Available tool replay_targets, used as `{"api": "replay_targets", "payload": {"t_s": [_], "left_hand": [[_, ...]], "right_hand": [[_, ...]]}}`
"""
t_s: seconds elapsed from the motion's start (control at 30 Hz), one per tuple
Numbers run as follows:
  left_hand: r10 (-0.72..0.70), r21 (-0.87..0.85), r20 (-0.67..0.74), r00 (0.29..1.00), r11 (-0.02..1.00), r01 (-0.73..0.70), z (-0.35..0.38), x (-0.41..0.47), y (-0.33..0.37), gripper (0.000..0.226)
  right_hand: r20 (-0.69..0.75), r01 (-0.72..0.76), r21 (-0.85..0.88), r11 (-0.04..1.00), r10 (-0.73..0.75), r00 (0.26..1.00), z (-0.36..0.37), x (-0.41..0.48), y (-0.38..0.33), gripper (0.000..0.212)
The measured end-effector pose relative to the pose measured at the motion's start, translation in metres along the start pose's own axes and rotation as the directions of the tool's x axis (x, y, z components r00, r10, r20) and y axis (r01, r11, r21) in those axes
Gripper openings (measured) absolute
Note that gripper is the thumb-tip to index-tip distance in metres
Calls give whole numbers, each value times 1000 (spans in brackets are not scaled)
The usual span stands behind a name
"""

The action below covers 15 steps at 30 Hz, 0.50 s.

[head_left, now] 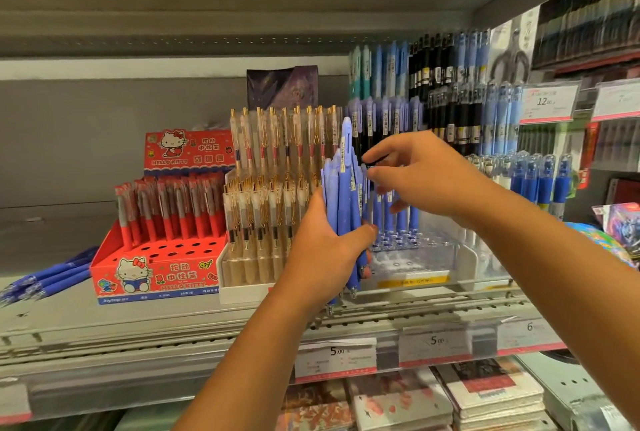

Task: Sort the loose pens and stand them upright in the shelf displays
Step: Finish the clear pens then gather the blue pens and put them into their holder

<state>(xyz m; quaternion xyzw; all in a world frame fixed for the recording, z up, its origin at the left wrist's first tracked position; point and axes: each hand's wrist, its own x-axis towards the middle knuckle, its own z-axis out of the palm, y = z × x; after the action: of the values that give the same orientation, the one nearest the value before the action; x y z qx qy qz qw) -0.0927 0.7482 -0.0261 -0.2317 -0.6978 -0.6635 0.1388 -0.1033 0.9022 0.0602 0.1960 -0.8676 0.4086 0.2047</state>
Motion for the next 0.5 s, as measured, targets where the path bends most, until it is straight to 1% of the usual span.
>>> {"api": "replay_targets", "payload": {"t_s": [0.03, 0.1, 0.3, 0.5], "left_hand": [[7, 5, 1, 1000, 1000, -7, 0, 0, 0, 58], [25, 19, -9, 1000, 1000, -25, 0, 0, 0, 56], [37, 28, -25, 999, 999, -36, 1, -1, 1, 55], [18, -31, -33, 999, 999, -19, 3, 1, 1, 55]], "right_hand": [[53, -35, 104, 994, 30, 998, 2, -2, -4, 17], [85, -41, 180, 983, 26, 996, 6, -5, -6, 17], [23, -36, 278, 960, 31, 999, 11, -10, -2, 17], [-44, -86, 380, 921, 111, 993, 8, -12, 5, 14]]}}
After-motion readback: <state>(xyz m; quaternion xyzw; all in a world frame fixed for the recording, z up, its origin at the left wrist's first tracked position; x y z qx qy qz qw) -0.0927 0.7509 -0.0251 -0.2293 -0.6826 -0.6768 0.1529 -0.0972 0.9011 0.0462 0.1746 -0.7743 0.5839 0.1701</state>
